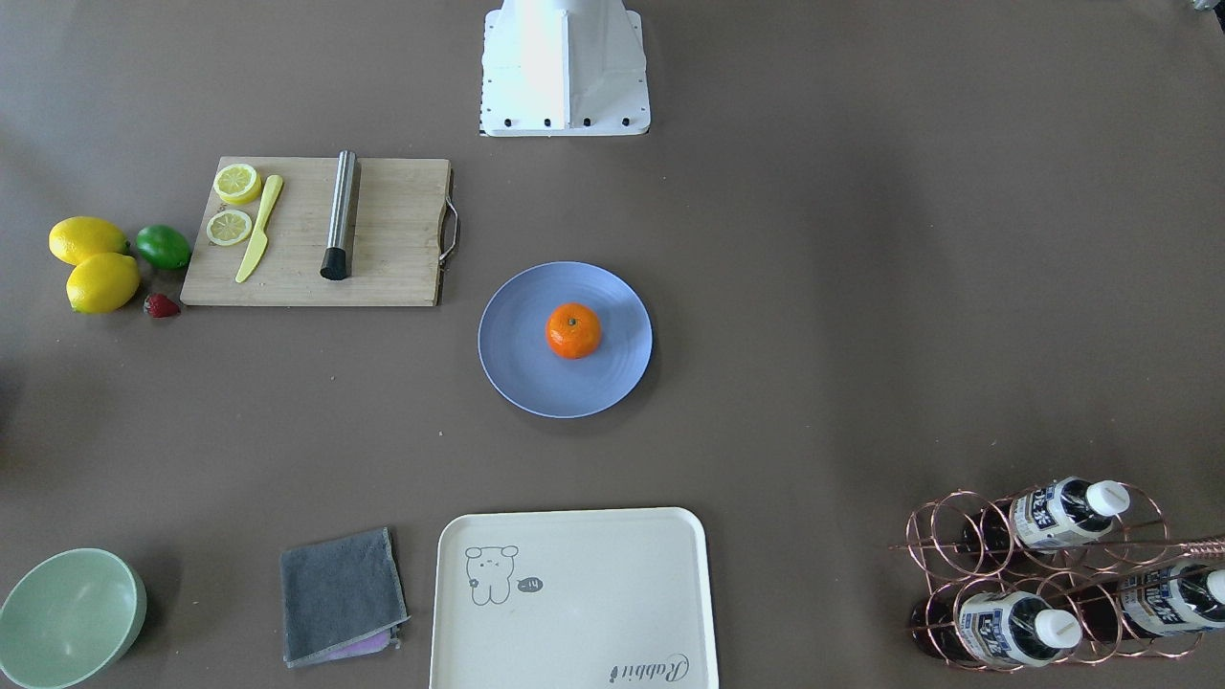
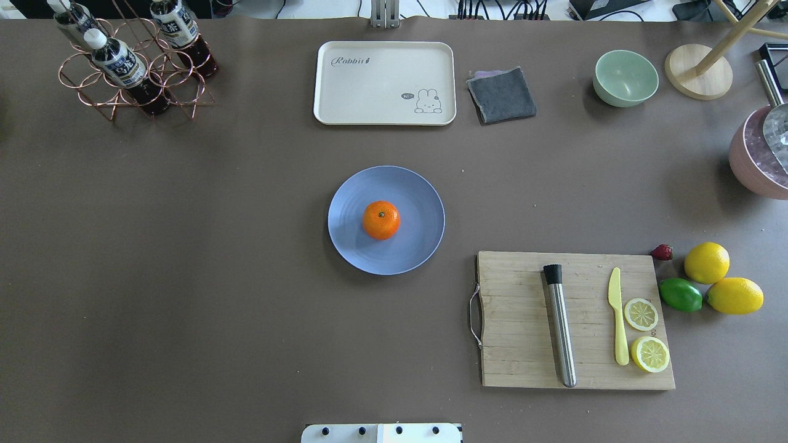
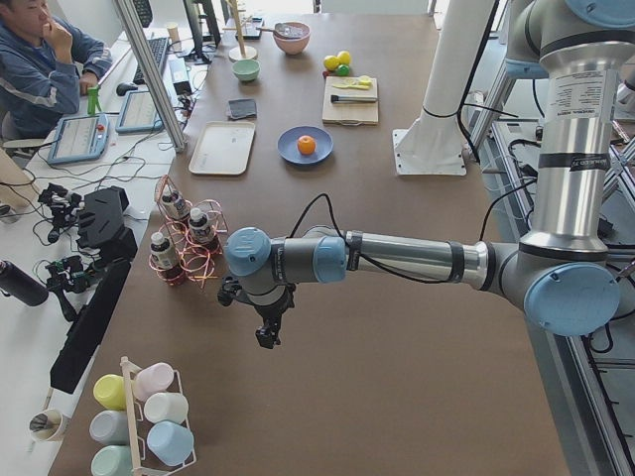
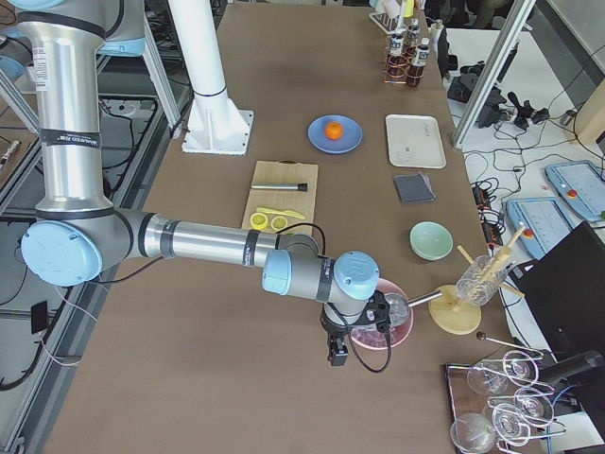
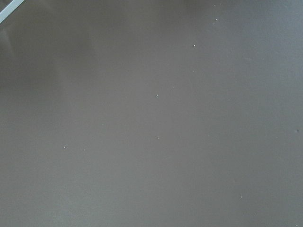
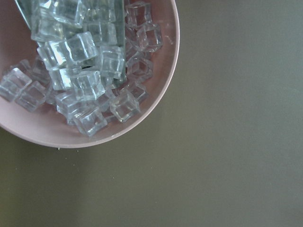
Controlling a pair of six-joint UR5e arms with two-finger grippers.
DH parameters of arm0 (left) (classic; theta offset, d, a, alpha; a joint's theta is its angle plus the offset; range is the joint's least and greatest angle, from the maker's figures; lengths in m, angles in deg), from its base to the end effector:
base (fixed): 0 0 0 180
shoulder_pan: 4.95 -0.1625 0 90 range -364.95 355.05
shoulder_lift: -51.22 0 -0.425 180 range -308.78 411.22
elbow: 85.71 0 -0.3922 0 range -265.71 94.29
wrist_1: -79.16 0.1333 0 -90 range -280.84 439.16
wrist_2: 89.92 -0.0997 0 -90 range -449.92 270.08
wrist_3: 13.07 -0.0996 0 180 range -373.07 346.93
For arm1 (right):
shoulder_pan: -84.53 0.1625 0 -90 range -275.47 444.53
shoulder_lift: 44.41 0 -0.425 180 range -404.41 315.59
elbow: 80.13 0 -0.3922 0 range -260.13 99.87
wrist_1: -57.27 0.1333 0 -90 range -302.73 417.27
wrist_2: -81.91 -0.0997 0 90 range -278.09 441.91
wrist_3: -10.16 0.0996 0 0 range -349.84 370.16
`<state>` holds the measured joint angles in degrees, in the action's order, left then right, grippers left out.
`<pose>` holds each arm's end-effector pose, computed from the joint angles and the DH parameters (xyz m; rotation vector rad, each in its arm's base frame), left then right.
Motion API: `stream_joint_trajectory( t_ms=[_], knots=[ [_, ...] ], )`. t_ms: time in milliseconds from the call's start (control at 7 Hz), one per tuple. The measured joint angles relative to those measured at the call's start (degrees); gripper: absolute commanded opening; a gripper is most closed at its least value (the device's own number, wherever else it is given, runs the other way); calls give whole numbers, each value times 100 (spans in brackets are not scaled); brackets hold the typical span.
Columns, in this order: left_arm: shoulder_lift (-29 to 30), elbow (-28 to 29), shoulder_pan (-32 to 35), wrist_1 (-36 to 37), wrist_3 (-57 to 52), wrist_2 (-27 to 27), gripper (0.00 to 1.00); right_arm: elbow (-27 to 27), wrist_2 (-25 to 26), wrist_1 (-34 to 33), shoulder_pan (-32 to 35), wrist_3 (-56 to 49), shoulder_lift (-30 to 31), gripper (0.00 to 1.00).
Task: Pick orange to plate
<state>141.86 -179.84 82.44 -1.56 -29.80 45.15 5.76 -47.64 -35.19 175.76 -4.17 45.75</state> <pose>-0.0404 -0.4918 0.6328 0.0227 0.7923 0.2888 0.0802 -0.4783 0.7047 -0.0184 -0.6993 -0.1787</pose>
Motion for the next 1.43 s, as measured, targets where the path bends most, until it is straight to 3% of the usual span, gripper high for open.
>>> stream_joint_trajectory(
  t_ms=[1429],
  knots=[
    [45, -5, 53, 4, 10, 2, 98, 67, -131, 0, 0, 0, -67, 100]
  ],
)
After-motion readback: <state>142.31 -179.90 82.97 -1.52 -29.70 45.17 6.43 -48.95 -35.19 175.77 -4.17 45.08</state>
